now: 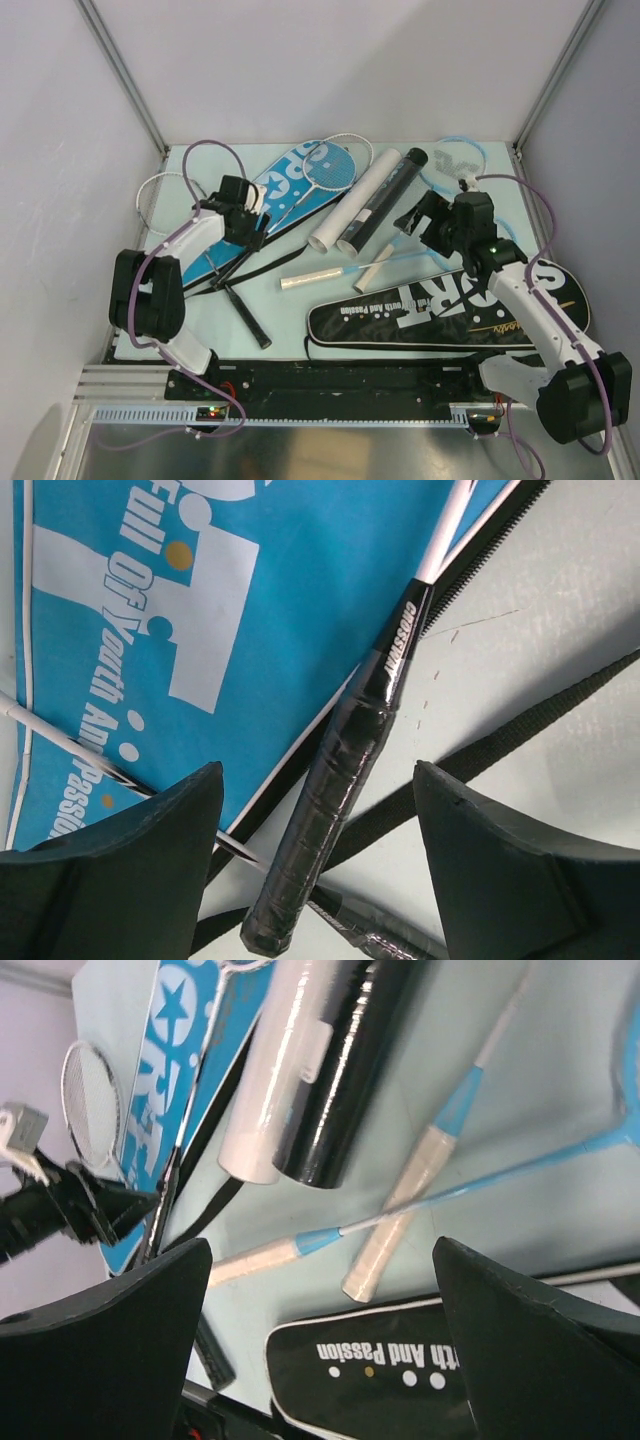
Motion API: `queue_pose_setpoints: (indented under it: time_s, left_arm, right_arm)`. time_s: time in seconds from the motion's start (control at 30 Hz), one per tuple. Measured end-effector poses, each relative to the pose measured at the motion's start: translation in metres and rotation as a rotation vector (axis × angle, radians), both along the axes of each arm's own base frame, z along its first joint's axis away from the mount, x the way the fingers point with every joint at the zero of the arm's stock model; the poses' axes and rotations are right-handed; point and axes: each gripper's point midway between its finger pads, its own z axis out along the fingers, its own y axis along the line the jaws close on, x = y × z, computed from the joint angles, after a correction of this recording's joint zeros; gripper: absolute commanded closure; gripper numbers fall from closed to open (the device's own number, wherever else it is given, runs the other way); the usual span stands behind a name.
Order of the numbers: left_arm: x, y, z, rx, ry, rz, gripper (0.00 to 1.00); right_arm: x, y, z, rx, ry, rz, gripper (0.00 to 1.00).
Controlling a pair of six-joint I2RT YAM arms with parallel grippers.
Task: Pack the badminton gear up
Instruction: Pick up the racket from the center of the board.
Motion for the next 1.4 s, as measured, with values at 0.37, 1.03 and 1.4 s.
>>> queue_pose_setpoints:
  time_s: [0.37,1.03,1.4]
  left_arm:
    - [0.002,-0.060,0.035,-0.071,-0.079,-0.159,0.19]
    - [-0.005,-0.052,0.035,-0.011,-0.096,-0.135,0.23]
    - [0.000,-0.019,-0.022,0.015,0.067,-0.052,0.26]
  right_arm:
    - [-0.034,-0.046,-0.059,0.079,0.300,-0.366,0.04]
    - [-0.027,-0.044,-0.043,0.147,0.192,-0.307,0.04]
    - [-0.030,-0.044,-0.042,0.143,0.192,-0.306,0.03]
